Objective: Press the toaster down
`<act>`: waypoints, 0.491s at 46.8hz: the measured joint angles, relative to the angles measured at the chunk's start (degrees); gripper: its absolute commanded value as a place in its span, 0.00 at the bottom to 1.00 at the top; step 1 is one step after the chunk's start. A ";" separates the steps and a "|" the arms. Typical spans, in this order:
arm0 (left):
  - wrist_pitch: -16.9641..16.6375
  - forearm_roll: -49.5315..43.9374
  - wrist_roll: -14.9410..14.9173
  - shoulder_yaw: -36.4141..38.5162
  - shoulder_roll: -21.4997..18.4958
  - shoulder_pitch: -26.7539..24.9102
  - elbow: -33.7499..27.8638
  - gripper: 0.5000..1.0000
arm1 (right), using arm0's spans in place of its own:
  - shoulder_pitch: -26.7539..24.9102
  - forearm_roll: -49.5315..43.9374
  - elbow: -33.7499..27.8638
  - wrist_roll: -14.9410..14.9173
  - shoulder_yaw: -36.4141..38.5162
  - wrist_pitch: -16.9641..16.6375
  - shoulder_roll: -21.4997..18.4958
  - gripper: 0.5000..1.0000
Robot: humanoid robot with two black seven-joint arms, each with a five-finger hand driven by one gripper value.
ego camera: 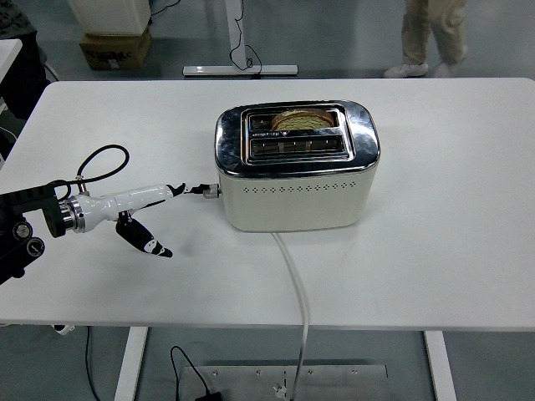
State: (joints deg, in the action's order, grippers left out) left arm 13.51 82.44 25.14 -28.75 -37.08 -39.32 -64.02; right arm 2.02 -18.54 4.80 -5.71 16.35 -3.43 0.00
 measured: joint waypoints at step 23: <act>-0.63 -0.65 0.07 0.30 -0.13 1.15 0.12 1.00 | 0.00 0.00 0.02 0.00 0.00 0.00 0.00 1.00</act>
State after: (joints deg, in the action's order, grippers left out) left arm 12.89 81.79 25.22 -28.45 -37.20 -38.17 -63.90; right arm 2.02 -18.55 4.82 -5.71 16.35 -3.43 0.00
